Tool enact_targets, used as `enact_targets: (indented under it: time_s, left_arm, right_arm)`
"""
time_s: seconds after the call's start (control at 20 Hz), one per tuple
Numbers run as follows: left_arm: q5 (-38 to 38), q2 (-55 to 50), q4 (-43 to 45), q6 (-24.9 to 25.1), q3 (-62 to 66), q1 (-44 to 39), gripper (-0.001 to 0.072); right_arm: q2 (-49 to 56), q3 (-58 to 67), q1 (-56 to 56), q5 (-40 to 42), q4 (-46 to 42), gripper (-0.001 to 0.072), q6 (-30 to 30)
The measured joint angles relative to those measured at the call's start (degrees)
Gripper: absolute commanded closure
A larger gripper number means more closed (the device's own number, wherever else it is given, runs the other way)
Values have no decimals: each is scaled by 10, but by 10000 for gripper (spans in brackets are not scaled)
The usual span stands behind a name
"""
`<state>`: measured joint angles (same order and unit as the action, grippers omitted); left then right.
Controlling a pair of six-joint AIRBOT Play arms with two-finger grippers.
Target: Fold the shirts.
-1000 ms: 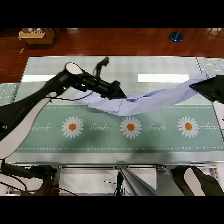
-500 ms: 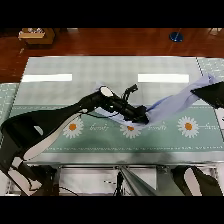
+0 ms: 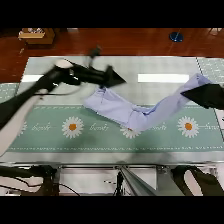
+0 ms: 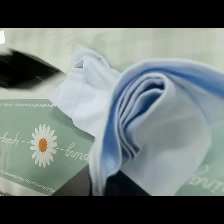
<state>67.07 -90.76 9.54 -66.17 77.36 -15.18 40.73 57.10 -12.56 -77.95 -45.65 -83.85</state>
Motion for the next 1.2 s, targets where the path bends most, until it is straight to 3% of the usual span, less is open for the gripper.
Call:
enact_targets:
  time_s: [0.25,0.4,0.55,0.6,0.65,0.75,0.95,1.15,1.2]
  left_arm:
    - [86,138,7,7,0,228,685]
    - [120,205,37,2,0,333,685]
    - [137,250,66,-3,0,379,685]
    - [139,259,77,-5,0,383,685]
    - [140,266,91,-5,0,383,685]
    - [143,273,126,-7,0,374,685]
    - [144,273,194,-7,0,350,685]
    - [142,264,224,-11,0,341,673]
    - [142,262,230,-11,0,340,592]
  right_arm:
    - [120,0,218,207,-26,692,-38]
    - [234,0,342,352,7,682,-47]
    - [342,0,434,479,92,397,-33]
    - [369,1,455,505,127,327,-14]
    - [388,2,469,520,156,308,6]
    - [404,3,476,522,190,304,46]
    - [363,4,406,427,176,271,85]
    - [266,4,260,253,38,271,56]
    - [243,3,220,207,-15,271,43]
